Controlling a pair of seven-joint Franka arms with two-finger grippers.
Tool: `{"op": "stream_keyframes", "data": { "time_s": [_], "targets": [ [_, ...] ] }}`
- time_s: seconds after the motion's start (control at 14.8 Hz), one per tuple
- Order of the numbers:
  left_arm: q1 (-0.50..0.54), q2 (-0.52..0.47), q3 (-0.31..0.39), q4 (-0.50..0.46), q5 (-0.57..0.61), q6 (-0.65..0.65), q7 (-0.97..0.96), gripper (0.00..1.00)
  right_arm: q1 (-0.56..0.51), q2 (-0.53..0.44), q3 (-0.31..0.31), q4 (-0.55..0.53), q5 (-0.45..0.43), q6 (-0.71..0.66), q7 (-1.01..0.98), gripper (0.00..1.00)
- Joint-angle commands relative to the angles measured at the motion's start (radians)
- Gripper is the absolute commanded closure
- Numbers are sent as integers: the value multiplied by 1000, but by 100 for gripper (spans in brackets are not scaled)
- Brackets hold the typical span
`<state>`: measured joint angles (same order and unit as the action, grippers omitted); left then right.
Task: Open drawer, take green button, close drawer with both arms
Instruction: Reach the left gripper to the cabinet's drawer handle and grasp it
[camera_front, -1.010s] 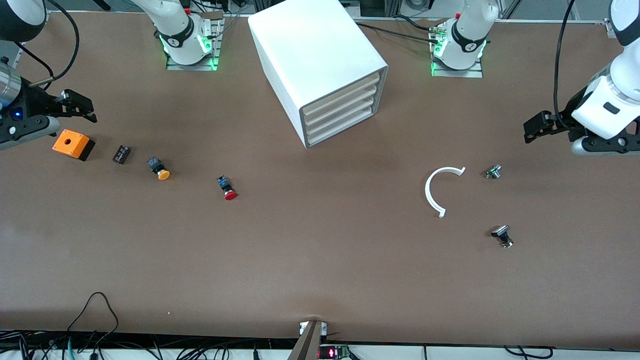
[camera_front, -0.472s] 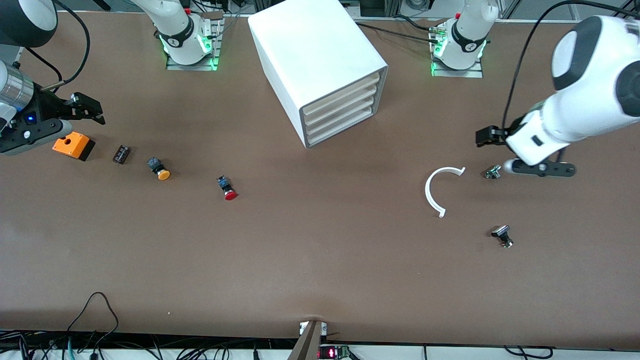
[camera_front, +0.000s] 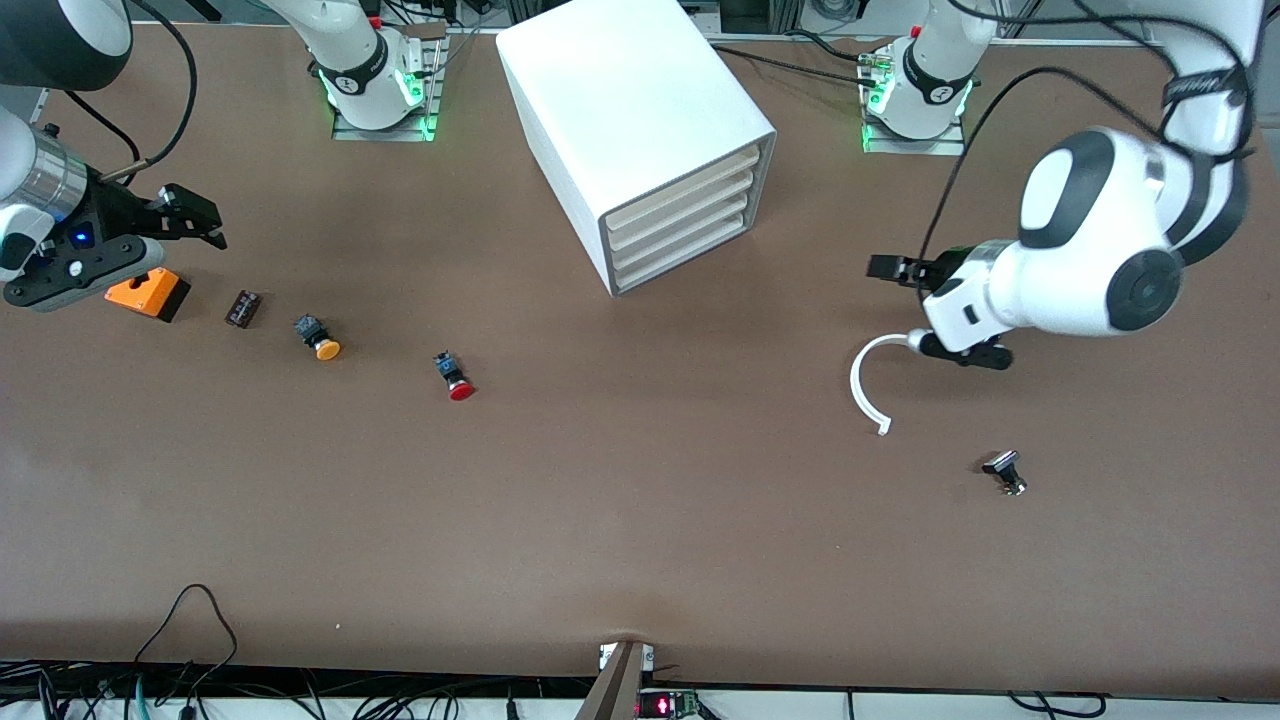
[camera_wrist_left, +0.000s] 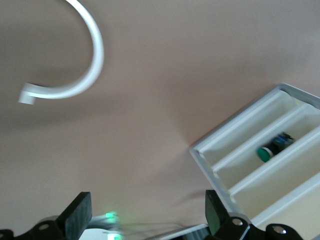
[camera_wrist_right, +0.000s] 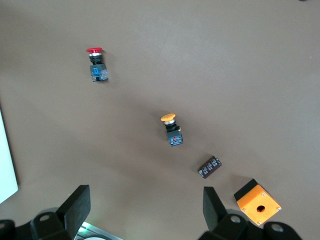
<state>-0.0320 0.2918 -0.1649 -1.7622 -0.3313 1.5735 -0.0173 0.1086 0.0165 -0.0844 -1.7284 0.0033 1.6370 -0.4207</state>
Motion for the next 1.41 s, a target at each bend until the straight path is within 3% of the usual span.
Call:
{"op": "stream_keyframes", "data": {
  "time_s": [0.0, 0.27, 0.47, 0.88, 1.08, 1.35],
  "targets": [
    [3, 41, 2, -54, -125, 31, 26, 0, -1, -4, 2, 3, 33, 3, -9, 0],
    [-31, 116, 4, -124, -372, 112, 30, 0, -1, -6, 2, 3, 35, 1, -9, 0],
    [-71, 167, 4, -134, -435, 157, 78, 0, -1, -4, 2, 3, 35, 1, -10, 0],
    [-130, 239, 4, -213, -495, 207, 362, 0, -9, -4, -2, 3, 35, 3, -9, 0],
    [-155, 253, 4, -247, -604, 204, 415, 2, 6, -4, 6, 3, 23, -3, -9, 0],
    [-204, 257, 4, -258, -641, 207, 432, 5, 42, 75, 8, 50, 26, 43, -12, 0]
  ]
}}
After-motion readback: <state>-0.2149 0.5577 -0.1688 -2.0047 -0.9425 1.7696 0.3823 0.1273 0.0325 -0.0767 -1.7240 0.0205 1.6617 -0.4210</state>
